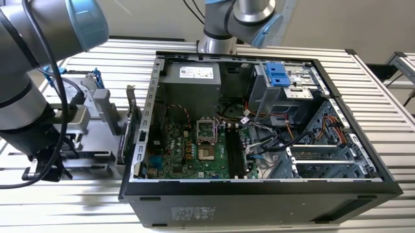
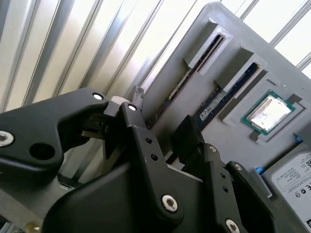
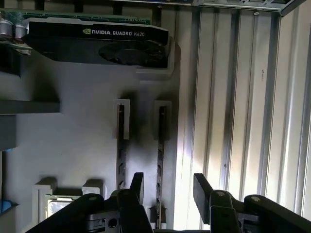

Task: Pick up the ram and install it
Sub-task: 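Pick up the ram and move it above insertion slot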

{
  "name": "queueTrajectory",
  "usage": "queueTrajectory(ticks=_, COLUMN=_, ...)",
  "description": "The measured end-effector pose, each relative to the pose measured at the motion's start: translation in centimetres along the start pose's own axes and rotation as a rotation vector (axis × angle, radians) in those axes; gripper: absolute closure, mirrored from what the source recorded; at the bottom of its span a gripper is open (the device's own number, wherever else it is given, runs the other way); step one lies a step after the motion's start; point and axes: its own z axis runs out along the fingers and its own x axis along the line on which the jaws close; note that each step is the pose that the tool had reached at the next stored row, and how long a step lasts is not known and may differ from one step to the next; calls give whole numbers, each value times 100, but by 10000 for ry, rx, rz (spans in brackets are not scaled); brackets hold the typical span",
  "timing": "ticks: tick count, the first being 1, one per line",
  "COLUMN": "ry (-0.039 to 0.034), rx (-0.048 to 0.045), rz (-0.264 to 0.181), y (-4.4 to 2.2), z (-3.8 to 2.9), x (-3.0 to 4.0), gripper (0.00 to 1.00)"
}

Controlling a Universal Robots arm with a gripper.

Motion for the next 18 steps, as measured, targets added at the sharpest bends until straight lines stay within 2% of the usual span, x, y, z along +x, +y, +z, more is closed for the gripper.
queueTrajectory(ticks=18, ry=-1, rx=1, rz=0, y=-14, z=170, x=29, gripper=0)
